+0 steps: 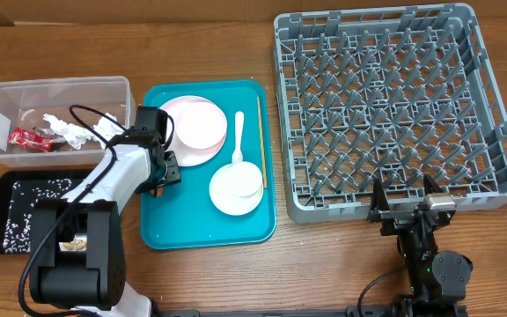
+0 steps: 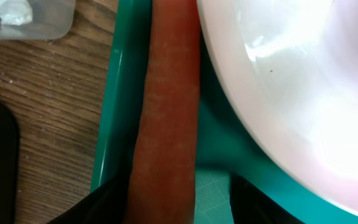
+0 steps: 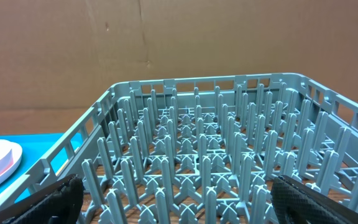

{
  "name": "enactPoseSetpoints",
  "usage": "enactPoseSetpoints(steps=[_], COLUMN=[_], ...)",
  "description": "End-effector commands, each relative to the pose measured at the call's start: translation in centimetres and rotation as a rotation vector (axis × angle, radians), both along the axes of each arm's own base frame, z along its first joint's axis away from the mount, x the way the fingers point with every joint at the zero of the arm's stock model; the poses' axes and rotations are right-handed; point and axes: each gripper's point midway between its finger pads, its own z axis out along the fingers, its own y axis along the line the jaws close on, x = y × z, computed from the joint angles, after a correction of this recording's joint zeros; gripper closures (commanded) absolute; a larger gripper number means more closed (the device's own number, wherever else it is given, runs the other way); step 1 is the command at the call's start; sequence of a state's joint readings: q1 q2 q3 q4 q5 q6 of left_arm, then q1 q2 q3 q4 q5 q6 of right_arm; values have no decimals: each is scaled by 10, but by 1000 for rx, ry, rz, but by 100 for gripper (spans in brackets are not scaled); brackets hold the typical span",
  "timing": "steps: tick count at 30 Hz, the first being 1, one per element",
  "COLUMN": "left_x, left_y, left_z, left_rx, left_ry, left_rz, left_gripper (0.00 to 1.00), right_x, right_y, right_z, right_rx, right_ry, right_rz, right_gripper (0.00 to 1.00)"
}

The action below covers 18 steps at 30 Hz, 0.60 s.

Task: Sort waste into correct bins and load items into the dishwasher rack
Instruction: 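Close the left gripper around the carrot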

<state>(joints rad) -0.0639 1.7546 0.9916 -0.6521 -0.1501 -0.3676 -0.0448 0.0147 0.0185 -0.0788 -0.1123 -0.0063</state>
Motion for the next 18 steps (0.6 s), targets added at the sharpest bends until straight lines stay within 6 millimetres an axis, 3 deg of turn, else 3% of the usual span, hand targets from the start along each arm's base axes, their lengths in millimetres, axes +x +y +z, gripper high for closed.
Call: enactPoseSetpoints(steps=[1, 10, 18], left_x=[-6, -15, -20], left_y=[3, 5, 5], left_z=[-6, -18, -18], left_rx=[5, 3, 3], left_ry=[17, 16, 35], left_rz=[23, 70, 69], left_gripper=[42, 39, 42], right_x=[0, 0, 0], right_y=[0, 0, 0], right_z=[-2, -2, -2], right_rx=[3, 3, 3], right_ry=[-5, -5, -5], right_rz=[-1, -1, -1], right_gripper=[0, 0, 0])
